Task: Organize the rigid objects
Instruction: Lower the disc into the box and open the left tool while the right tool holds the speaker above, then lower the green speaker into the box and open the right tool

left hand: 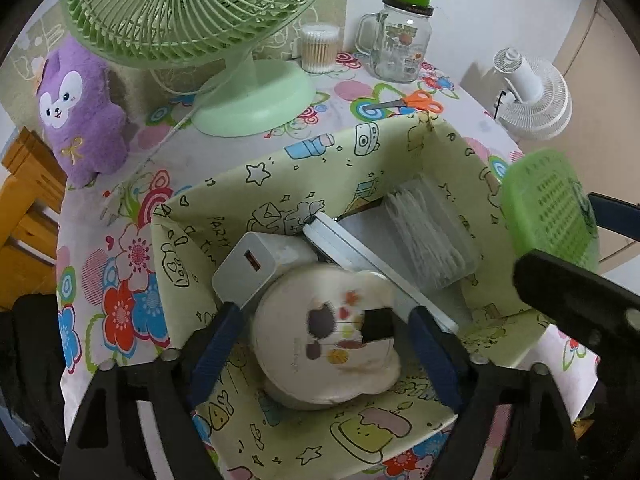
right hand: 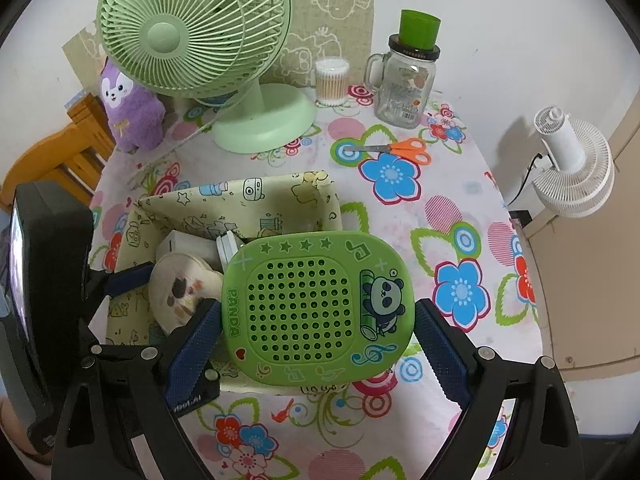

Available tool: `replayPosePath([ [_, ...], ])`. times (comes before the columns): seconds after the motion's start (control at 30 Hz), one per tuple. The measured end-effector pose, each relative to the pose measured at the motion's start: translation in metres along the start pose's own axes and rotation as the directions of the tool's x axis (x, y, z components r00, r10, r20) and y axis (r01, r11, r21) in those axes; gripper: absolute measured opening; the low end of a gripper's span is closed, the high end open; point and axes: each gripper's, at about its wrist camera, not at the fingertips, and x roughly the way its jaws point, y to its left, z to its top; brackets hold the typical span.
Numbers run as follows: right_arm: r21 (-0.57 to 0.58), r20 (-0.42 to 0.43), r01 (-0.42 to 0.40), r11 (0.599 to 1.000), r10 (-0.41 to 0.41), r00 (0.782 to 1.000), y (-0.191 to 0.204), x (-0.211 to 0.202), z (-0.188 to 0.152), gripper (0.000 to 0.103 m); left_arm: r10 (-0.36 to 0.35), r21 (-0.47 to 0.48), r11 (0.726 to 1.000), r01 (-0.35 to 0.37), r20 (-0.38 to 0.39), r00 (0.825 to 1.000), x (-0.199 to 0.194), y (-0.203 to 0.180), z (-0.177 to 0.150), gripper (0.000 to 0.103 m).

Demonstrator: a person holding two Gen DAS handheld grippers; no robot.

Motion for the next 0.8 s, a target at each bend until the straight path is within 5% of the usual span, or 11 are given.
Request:
replayPosePath([
  [0.23,-0.004,0.002,0.001,1.000,-0.001,1.000,0.000,0.001,0.001,0.095,0.037,0.049,0.998,-0.039,0.022,0.999,-0.014,-0.008,-0.005,0.097],
  [0.8,-0.053,0.007,-0.034,0.998,0.035,0.999,0.021,0.004,0.006,0.095,0.084,-0.018,0.996,-0.083,0.035,0.996,-0.042,0.008,-0.013,0.103],
])
